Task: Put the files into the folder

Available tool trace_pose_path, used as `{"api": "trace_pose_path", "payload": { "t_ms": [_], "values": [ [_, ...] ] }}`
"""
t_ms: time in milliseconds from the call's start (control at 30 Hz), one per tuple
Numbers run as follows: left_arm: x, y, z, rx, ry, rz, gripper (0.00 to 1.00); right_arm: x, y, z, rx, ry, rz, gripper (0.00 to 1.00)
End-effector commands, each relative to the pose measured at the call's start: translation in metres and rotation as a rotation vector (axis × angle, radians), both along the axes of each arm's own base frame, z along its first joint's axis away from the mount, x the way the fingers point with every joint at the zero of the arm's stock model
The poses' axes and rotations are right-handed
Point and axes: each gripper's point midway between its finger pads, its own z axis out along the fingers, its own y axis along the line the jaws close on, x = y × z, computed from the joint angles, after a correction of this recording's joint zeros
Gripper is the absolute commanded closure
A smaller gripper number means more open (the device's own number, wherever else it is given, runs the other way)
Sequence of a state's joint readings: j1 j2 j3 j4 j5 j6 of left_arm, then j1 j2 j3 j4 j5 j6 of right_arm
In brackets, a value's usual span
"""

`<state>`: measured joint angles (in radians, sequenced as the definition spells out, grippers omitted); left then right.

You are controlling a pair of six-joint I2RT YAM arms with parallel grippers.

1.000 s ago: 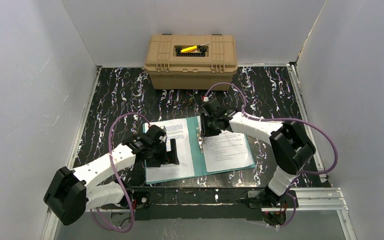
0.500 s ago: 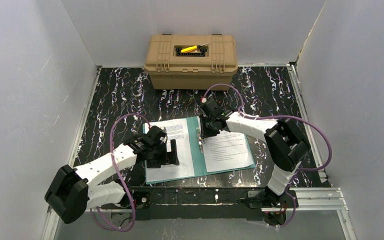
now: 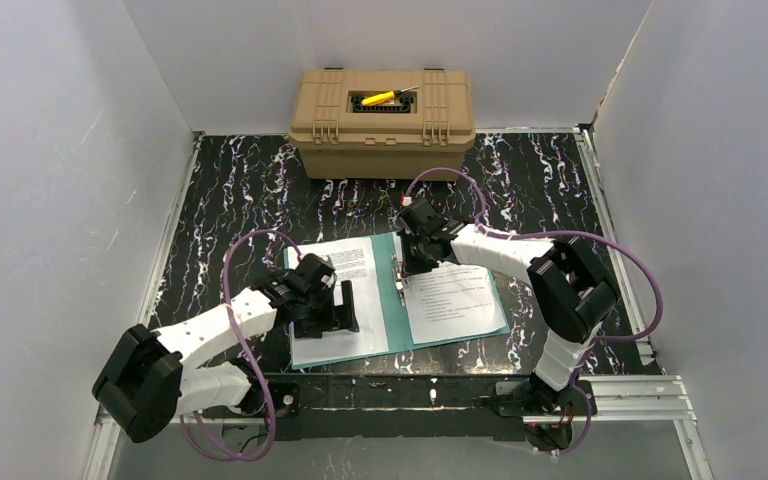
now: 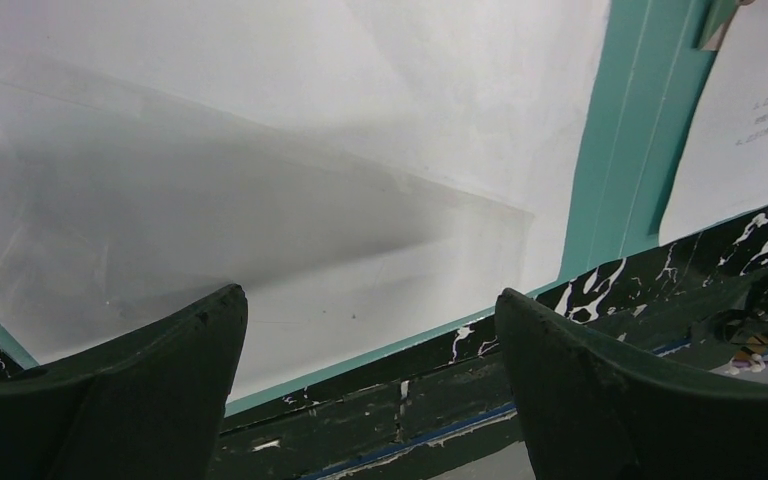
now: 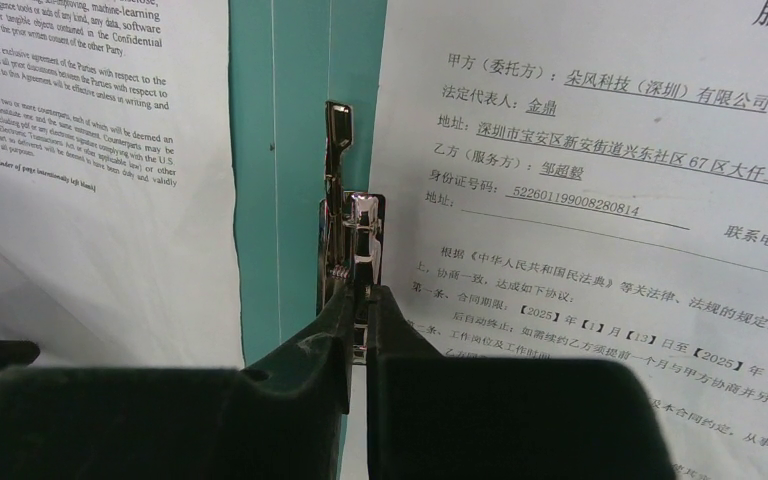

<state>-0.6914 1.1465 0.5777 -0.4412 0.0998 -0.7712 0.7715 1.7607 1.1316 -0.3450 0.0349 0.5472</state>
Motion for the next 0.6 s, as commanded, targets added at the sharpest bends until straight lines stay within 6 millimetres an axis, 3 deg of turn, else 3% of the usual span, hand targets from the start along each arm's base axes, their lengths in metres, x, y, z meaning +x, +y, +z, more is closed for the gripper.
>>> {"api": "trace_pose_path", "payload": {
  "t_ms": [0,567],
  "values": [
    [-0.002,0.002,-0.01,0.02,0.016,0.02,0.08,0.004,0.009,0.007,0.023,-0.03,0.006,0.92],
    [-0.002,-0.002,-0.034,0.016,0.063,0.083,0.07,-0.019,0.006,0.008,-0.006,-0.03,0.036,0.99]
  ]
}}
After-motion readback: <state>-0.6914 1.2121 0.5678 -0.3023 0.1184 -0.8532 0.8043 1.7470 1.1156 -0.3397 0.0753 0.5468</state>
